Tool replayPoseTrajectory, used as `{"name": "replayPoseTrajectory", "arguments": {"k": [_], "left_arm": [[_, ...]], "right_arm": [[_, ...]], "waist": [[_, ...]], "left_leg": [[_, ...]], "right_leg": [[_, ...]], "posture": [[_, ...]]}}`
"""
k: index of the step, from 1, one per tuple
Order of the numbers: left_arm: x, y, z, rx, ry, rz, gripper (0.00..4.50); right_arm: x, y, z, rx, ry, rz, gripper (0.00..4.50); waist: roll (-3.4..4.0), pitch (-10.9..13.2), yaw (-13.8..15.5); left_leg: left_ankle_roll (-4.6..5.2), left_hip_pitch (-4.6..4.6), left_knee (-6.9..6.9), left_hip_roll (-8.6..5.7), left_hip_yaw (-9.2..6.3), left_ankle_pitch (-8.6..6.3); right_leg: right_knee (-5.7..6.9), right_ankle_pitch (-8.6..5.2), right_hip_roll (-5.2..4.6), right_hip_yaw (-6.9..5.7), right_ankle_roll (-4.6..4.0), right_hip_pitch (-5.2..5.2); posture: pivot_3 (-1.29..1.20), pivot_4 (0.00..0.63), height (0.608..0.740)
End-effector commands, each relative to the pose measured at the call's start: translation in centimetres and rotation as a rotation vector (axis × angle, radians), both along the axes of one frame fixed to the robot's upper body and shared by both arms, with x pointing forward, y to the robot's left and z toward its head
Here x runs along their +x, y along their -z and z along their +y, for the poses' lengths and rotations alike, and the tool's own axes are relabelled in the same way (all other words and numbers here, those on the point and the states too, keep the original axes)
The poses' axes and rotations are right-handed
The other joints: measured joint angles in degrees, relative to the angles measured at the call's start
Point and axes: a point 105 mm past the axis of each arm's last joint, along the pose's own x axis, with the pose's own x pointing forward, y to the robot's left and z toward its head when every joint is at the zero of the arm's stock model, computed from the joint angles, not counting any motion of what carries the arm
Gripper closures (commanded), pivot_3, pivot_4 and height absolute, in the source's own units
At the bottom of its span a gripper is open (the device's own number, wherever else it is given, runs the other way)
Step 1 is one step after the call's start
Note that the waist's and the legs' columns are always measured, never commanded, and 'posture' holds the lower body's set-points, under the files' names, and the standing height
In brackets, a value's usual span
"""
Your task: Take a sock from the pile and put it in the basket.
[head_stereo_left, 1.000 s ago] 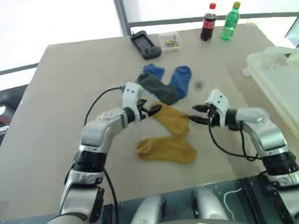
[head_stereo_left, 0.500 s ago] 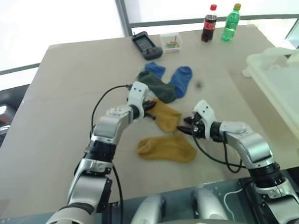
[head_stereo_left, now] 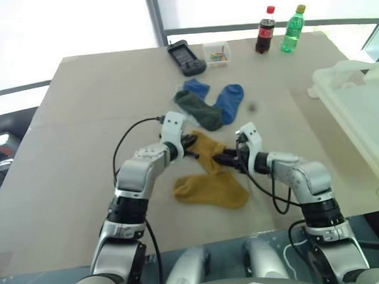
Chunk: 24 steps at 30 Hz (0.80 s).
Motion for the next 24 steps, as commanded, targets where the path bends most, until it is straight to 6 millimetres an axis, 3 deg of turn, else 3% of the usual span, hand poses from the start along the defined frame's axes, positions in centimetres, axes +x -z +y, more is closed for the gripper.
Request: {"name": "replayPoseTrajectory", "arguments": {"k": [1,2,8,13,16,20,21,23,24], "left_arm": [[-0.2,0.0,0.3,0.009,-0.020,-0.002,4.50],[-0.2,0.0,0.4,0.009,-0.022,-0.002,4.50],[-1.0,-0.2,0.7,0.001,-0.018,0.016,4.50],[-3.2,-0.3,1.0,0.014,0.025,0.076,4.50],[-4.7,-0.3,0.6,0.001,0.060,0.108,4.50],[-5.4,-0.6,0.4,-0.003,0.064,0.105,4.50],[-5.5,-0.8,0.4,-0.020,0.066,0.104,4.50],[-5.4,-1.0,0.5,-0.026,0.051,0.092,4.50],[-5.1,-1.2,0.7,-0.033,0.027,0.077,3.75]], "right_arm": [[0.5,-0.6,-0.1,-0.020,0.012,-0.051,3.97],[0.7,-0.5,-0.3,-0.038,0.015,-0.065,4.48],[2.0,-0.1,-3.3,-0.213,-0.007,-0.166,4.48],[3.7,-0.5,-5.7,-0.333,-0.063,-0.232,4.48],[3.7,-0.4,-6.1,-0.362,-0.140,-0.240,4.48],[2.4,-0.1,-5.5,-0.365,-0.275,-0.248,4.48],[2.1,0.0,-5.4,-0.362,-0.294,-0.248,4.01],[1.5,0.2,-5.1,-0.357,-0.323,-0.253,3.58],[1.4,0.2,-5.1,-0.354,-0.317,-0.259,3.12]], "waist": [[0.00,0.00,-0.03],[-0.01,-0.01,-0.10],[-0.01,-0.02,-0.03],[-0.02,-0.02,-0.02],[-0.02,-0.02,-0.09],[-0.04,-0.01,0.15],[-0.04,-0.01,0.14],[-0.04,-0.01,0.14],[-0.04,-0.01,0.15]], "left_leg": [[0.00,0.00,0.00,0.00,0.01,0.00],[0.00,0.00,0.00,0.00,0.01,0.00],[0.00,0.02,0.03,-0.02,0.03,0.00],[0.00,0.06,0.01,-0.02,0.02,0.00],[0.00,0.06,0.00,0.00,0.06,0.00],[0.01,0.04,0.01,0.00,0.02,0.00],[0.01,0.04,0.01,0.00,0.01,0.00],[0.00,0.04,0.01,0.00,0.01,0.00],[0.00,0.04,0.01,0.01,0.01,0.00]], "right_leg": [[0.00,0.00,0.00,0.01,0.00,0.00],[0.00,0.00,0.00,0.01,0.00,0.00],[0.01,0.00,0.01,0.01,0.00,0.03],[0.00,0.00,0.01,-0.01,0.00,0.08],[-0.03,0.00,-0.01,0.04,0.00,0.07],[-0.06,0.00,-0.01,-0.01,0.00,0.08],[-0.08,0.00,0.00,-0.02,0.00,0.09],[-0.08,0.00,-0.01,-0.02,0.00,0.09],[-0.07,0.00,-0.01,-0.02,0.00,0.09]], "posture": [[0.00,0.150,0.740],[0.00,0.150,0.740],[0.00,0.150,0.740],[0.00,0.150,0.740],[0.00,0.150,0.740],[0.00,0.150,0.740],[0.00,0.150,0.740],[0.00,0.150,0.740],[0.00,0.150,0.740]]}}
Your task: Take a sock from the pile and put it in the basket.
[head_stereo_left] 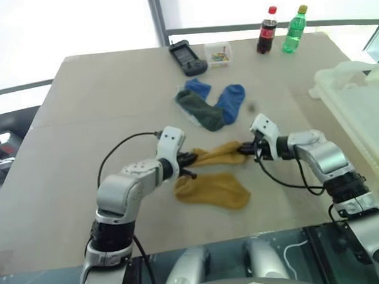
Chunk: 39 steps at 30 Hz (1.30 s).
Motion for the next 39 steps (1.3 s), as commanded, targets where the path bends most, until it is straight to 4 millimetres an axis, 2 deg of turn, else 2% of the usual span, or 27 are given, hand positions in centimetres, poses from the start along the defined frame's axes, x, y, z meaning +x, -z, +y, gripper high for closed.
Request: {"name": "replayPoseTrajectory", "arguments": {"k": [1,2,3,5,8,12,18,26,31,32,33,35,38,39], "left_arm": [[0.4,-1.6,0.5,-0.026,-0.065,-0.079,3.48],[0.5,-1.8,0.6,-0.041,-0.087,-0.090,2.96],[0.7,-2.1,0.7,-0.065,-0.119,-0.099,2.53],[0.9,-2.3,1.0,-0.117,-0.171,-0.104,1.57],[0.8,-2.4,1.1,-0.257,-0.224,-0.074,1.57],[0.5,-2.6,1.1,-0.319,-0.206,-0.062,1.57],[0.8,-2.1,1.9,-0.170,-0.060,-0.114,1.57],[0.9,-0.4,0.9,-0.107,0.101,-0.080,1.57],[1.1,1.2,0.8,-0.044,0.137,-0.064,1.57],[1.2,1.4,0.7,-0.038,0.142,-0.063,1.97],[1.3,1.7,0.6,-0.031,0.144,-0.061,2.09],[1.4,2.0,0.4,-0.017,0.154,-0.063,2.81],[1.6,1.9,0.1,-0.015,0.173,-0.073,4.20],[1.6,1.8,0.0,-0.018,0.173,-0.076,4.36]], "right_arm": [[-0.9,0.4,0.0,-0.015,-0.023,-0.015,2.69],[-0.9,0.3,-0.2,-0.018,-0.014,-0.032,2.07],[-0.9,0.1,-0.4,-0.018,-0.005,-0.050,1.66],[-0.9,-0.5,-0.8,-0.014,0.008,-0.094,1.60],[-1.1,-1.4,-1.8,0.009,0.028,-0.148,1.60],[-1.2,-2.0,-3.1,0.046,0.109,-0.128,1.60],[-2.9,-1.6,-2.8,0.116,0.190,-0.018,1.60],[-4.4,-0.7,-2.0,0.153,0.258,0.042,1.60],[-5.2,1.0,-1.8,0.112,0.271,0.073,1.60],[-5.1,1.4,-1.8,0.099,0.282,0.068,1.99],[-4.9,1.9,-2.0,0.081,0.299,0.064,2.10],[-4.6,2.5,-2.2,0.041,0.304,0.044,2.89],[-3.6,2.4,-2.6,0.032,0.335,0.003,4.30],[-3.4,2.2,-2.8,0.029,0.338,-0.011,4.41]], "waist": [[0.00,0.00,0.03],[-0.01,0.00,0.05],[-0.01,0.00,0.05],[-0.01,-0.01,0.14],[-0.02,0.00,0.46],[-0.03,0.01,0.52],[-0.03,0.01,0.18],[-0.02,0.01,0.45],[-0.01,-0.01,0.50],[-0.01,-0.02,0.54],[-0.01,-0.02,0.60],[-0.01,-0.05,0.65],[-0.05,-0.16,0.59],[-0.07,-0.21,0.57]], "left_leg": [[0.00,0.00,0.00,0.00,-0.01,0.00],[0.00,0.00,0.00,0.00,-0.01,0.00],[0.00,0.00,0.01,0.00,-0.01,0.00],[0.00,0.01,0.03,0.00,0.00,0.00],[0.00,0.00,0.06,0.00,-0.01,0.00],[0.00,-0.04,0.07,-0.01,0.00,0.00],[-0.01,-0.01,0.01,0.06,0.01,0.00],[0.00,-0.03,0.01,-0.01,0.00,-0.01],[0.00,0.02,0.00,-0.01,-0.02,0.00],[0.00,0.10,0.00,-0.01,-0.01,0.00],[0.00,0.17,0.00,-0.01,-0.01,0.00],[0.00,0.38,-0.02,-0.01,-0.01,-0.01],[0.01,0.46,-0.02,-0.01,0.00,-0.01],[0.00,0.46,-0.02,0.00,0.00,-0.01]], "right_leg": [[0.00,0.00,0.00,0.00,0.00,0.00],[0.00,0.00,0.00,0.00,0.00,0.00],[0.00,0.00,0.00,0.00,0.00,0.00],[0.01,0.00,-0.01,0.00,0.00,0.02],[0.03,0.00,-0.01,-0.03,0.00,0.03],[-0.02,0.00,-0.01,-0.03,0.00,0.02],[0.00,0.00,-0.05,0.01,0.00,0.00],[-0.03,0.00,-0.03,0.00,0.00,0.00],[-0.02,0.00,-0.05,-0.01,0.00,0.04],[-0.02,0.00,-0.05,-0.01,0.00,0.12],[-0.02,0.00,-0.05,-0.01,0.00,0.20],[-0.02,0.00,-0.03,-0.01,0.00,0.38],[-0.02,-0.01,0.01,-0.01,0.01,0.40],[-0.01,0.00,0.01,-0.01,0.01,0.42]], "posture": [[0.00,0.150,0.740],[0.00,0.150,0.740],[0.00,0.150,0.740],[0.00,0.150,0.740],[0.00,0.150,0.740],[0.00,0.150,0.740],[0.00,0.150,0.740],[0.00,0.150,0.740],[0.00,0.150,0.740],[0.00,0.150,0.740],[0.00,0.150,0.740],[0.00,0.150,0.740],[0.00,0.150,0.740],[0.00,0.150,0.740]]}}
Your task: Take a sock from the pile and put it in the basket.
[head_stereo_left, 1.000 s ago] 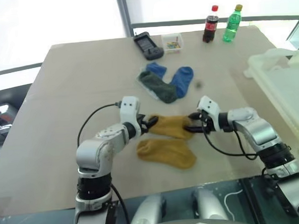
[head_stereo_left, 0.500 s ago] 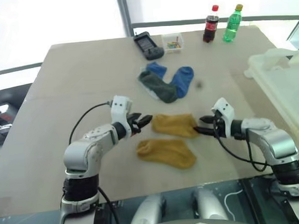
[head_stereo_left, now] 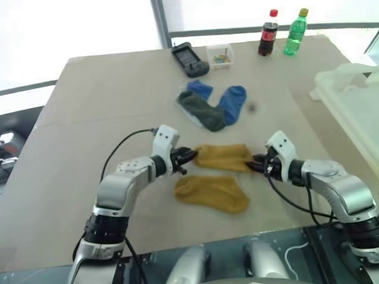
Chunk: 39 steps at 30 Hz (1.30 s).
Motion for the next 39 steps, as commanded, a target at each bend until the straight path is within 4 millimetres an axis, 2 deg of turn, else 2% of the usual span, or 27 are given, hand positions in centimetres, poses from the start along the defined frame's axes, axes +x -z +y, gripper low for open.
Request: {"name": "replayPoseTrajectory", "arguments": {"k": [1,4,8,11,14,22,26,32,39], "left_arm": [[-0.1,0.5,-0.8,0.000,0.032,0.017,4.36],[0.0,-1.0,-1.2,-0.100,0.035,-0.003,4.36],[-1.5,-5.4,-1.3,-0.351,0.112,0.012,4.36],[-3.2,-6.9,-0.9,-0.392,0.178,0.037,4.36],[-4.7,-7.4,-0.2,-0.376,0.211,0.064,4.36],[-7.4,-7.6,1.9,-0.351,0.226,0.138,4.36],[-8.1,-7.1,2.6,-0.340,0.220,0.178,4.36],[-8.1,-6.1,3.9,-0.310,0.187,0.210,4.36],[-8.2,-4.5,4.8,-0.266,0.174,0.242,4.36]], "right_arm": [[0.5,0.9,-0.6,-0.041,0.027,0.000,4.41],[0.8,0.1,-0.9,-0.026,0.024,-0.026,4.41],[-0.2,-4.3,-0.3,0.109,-0.069,-0.117,4.41],[-1.4,-6.5,0.0,0.164,-0.125,-0.140,4.41],[-2.7,-7.5,0.2,0.179,-0.151,-0.146,4.41],[-6.7,-6.8,1.5,0.206,-0.227,-0.046,4.41],[-8.2,-6.6,2.1,0.233,-0.247,-0.008,4.41],[-9.1,-6.1,2.5,0.239,-0.260,0.031,4.41],[-9.7,-4.7,3.0,0.224,-0.251,0.070,4.41]], "waist": [[-0.03,-0.08,-0.04],[-0.03,-0.09,-0.05],[-0.04,-0.04,-0.31],[-0.04,-0.03,-0.54],[-0.03,-0.03,-0.65],[-0.01,-0.01,-0.22],[0.00,-0.01,-0.19],[0.01,0.00,-0.08],[0.02,0.02,0.05]], "left_leg": [[0.00,0.00,0.00,0.00,0.00,0.00],[0.00,0.00,0.01,0.00,0.00,0.00],[0.00,-0.12,0.00,0.00,-0.03,0.00],[0.00,-0.40,0.01,0.01,-0.04,0.00],[0.00,-0.47,-0.02,0.05,-0.05,0.00],[0.01,-0.44,-0.02,0.03,-0.04,0.00],[0.00,-0.41,-0.04,0.04,-0.04,0.00],[0.01,-0.40,-0.05,0.04,-0.02,0.00],[0.01,-0.40,-0.09,0.04,0.01,0.00]], "right_leg": [[0.00,0.00,-0.01,0.00,0.00,0.00],[0.01,0.01,0.00,0.00,0.02,0.02],[0.02,0.02,-0.01,-0.01,0.03,-0.07],[0.00,0.02,-0.04,0.00,0.03,-0.34],[-0.06,0.01,-0.06,0.01,0.02,-0.42],[-0.04,0.01,-0.01,0.00,0.02,-0.38],[-0.03,0.01,-0.02,0.00,0.02,-0.37],[-0.04,0.01,-0.01,0.01,0.02,-0.37],[-0.06,0.01,-0.06,0.02,0.01,-0.37]], "posture": [[0.00,0.150,0.740],[0.00,0.150,0.740],[0.00,0.150,0.740],[0.00,0.150,0.740],[0.00,0.150,0.740],[0.00,0.150,0.740],[0.00,0.150,0.740],[0.00,0.150,0.740],[0.00,0.150,0.740]]}}
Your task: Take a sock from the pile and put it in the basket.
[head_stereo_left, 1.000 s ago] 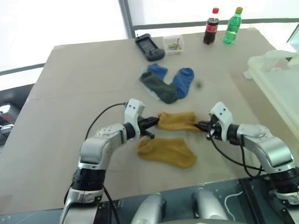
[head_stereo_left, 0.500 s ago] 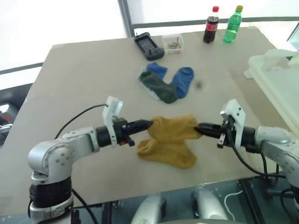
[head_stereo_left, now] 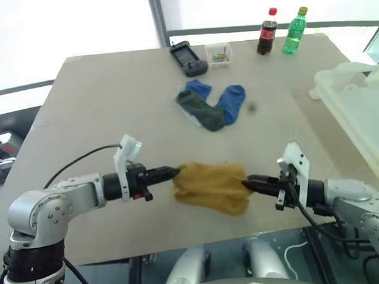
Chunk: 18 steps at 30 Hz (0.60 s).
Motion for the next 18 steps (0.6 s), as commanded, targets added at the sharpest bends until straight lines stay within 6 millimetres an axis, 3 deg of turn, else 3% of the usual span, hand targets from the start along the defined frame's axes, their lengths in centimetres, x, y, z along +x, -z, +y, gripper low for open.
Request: {"name": "replayPoseTrajectory", "arguments": {"k": [1,13,14,16,18], "left_arm": [[0.3,-0.2,0.3,0.007,0.004,-0.033,4.36],[0.7,3.1,0.2,0.136,0.002,-0.034,4.36],[0.5,3.1,0.3,0.138,0.008,-0.034,4.12],[0.2,2.8,0.5,0.128,0.008,-0.041,3.72],[0.2,2.5,0.8,0.115,-0.004,-0.056,2.84]], "right_arm": [[-0.7,0.0,0.6,-0.008,-0.024,-0.023,4.41],[-1.1,4.4,0.4,-0.131,-0.029,0.019,4.41],[-1.1,4.6,0.5,-0.131,-0.033,0.011,4.47],[-0.9,4.7,0.6,-0.116,-0.027,0.004,3.83],[-0.8,4.7,0.5,-0.122,-0.021,-0.018,3.06]], "waist": [[0.00,0.00,0.14],[-0.01,0.02,0.76],[-0.01,0.03,0.77],[0.00,0.03,0.74],[0.00,0.04,0.87]], "left_leg": [[0.00,0.00,0.00,0.00,0.00,0.00],[0.00,0.02,-0.01,0.00,0.02,0.00],[0.00,0.03,-0.01,0.01,0.02,0.00],[0.00,0.03,-0.01,0.01,0.02,0.00],[0.00,0.03,-0.03,0.02,0.01,0.00]], "right_leg": [[0.00,0.00,0.00,0.00,0.00,0.00],[-0.02,0.00,-0.02,0.01,0.00,0.01],[-0.01,0.00,-0.02,0.01,0.00,0.02],[-0.01,0.00,-0.01,0.00,0.00,0.01],[-0.01,0.00,-0.01,0.01,0.00,0.01]], "posture": [[0.00,0.150,0.740],[0.00,0.150,0.740],[0.00,0.150,0.740],[0.00,0.150,0.740],[0.00,0.150,0.740]]}}
